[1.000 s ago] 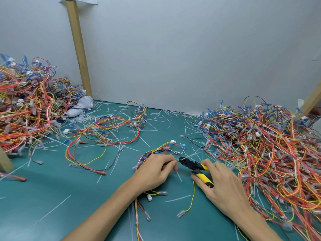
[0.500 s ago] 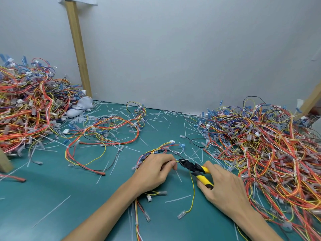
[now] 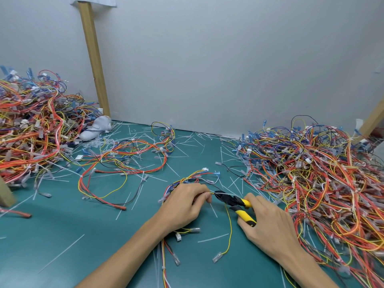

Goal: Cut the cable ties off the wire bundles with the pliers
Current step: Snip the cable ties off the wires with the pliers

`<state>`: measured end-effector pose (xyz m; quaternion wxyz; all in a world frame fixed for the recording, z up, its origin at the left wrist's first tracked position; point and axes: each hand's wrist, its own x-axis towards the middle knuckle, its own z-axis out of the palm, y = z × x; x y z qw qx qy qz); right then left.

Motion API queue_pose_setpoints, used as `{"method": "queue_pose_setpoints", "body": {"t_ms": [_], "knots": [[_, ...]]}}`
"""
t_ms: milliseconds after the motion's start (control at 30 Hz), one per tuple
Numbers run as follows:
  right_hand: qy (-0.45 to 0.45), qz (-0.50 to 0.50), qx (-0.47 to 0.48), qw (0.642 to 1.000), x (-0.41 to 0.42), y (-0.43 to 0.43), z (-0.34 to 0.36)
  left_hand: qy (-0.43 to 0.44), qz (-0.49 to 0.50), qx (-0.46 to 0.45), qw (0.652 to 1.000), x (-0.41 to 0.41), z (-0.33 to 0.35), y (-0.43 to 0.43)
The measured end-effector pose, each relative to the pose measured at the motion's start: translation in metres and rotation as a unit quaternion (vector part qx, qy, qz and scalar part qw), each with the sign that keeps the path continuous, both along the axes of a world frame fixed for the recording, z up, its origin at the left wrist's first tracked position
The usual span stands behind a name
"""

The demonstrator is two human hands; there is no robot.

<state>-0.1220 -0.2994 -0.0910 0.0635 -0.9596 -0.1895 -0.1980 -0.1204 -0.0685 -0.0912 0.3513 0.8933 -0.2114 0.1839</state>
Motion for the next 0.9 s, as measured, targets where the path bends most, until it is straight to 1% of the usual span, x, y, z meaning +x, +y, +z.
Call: {"method": "queue_pose_setpoints", "body": {"t_ms": [400, 800, 900], "knots": [[0.055, -0.003, -0.028, 0.998, -0.0008, 0.0001, 0.0007, -0.003, 0.003, -0.007, 1.000, 0.0000, -0.0021, 0.0008], [0.069, -0.007, -0.035, 0.997, -0.0008, 0.0008, 0.0007, -0.008, 0.007, -0.007, 1.000, 0.0015, -0.0048, 0.0011], [0.073, -0.002, -0.021, 0.997, -0.0007, 0.0006, 0.0007, -0.006, 0.011, -0.003, 1.000, 0.0015, -0.0057, 0.0011]]}}
